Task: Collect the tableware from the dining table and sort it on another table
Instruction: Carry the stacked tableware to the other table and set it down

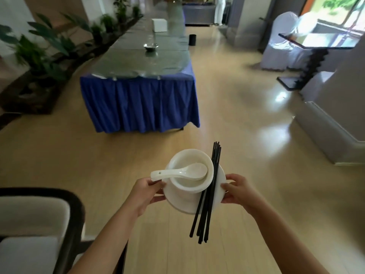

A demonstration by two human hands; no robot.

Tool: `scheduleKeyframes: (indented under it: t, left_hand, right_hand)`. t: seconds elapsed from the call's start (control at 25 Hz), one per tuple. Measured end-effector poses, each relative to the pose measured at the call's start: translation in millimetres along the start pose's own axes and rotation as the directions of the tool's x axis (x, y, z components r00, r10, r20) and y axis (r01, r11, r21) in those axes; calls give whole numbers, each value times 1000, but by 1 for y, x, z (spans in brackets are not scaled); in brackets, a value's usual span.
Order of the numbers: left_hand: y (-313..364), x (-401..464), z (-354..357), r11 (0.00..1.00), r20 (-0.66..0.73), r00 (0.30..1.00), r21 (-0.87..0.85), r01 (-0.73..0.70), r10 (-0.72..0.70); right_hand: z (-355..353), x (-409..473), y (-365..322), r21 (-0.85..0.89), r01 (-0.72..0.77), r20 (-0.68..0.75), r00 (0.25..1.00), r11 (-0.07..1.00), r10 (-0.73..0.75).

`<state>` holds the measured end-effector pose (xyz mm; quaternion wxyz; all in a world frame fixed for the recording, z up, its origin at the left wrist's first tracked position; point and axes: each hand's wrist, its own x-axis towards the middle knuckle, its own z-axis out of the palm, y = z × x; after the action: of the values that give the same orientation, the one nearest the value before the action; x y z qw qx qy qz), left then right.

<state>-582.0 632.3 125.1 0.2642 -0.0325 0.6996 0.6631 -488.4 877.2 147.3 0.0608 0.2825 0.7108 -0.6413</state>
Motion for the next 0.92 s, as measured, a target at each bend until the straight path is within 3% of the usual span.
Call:
scheduleKeyframes:
  t: [0.28, 0.56, 0.64, 0.76, 0.92]
  left_hand:
    - [70, 151, 90, 999, 35, 999, 39, -29, 28]
    - [116, 245, 166, 999, -20, 999, -36, -33, 32]
    - [155, 357, 224, 996, -128, 991, -74, -50, 40]
    - [175, 366, 234, 996, -140, 990, -82, -42, 31]
    - [209, 465, 253, 993, -181, 983, -110, -34, 13]
  right_hand:
    - [-96, 134, -57, 3, 20, -36, 999, 1000, -20]
    - [-178, 251, -114, -37, 57, 56, 997, 998, -55]
    - [-245, 379, -166, -77, 34, 153, 988, 996, -22]
    - [-250, 399, -182, -129, 54, 153, 988, 990, -34]
    - [-273, 504, -222, -143, 47, 180, 983, 989, -21]
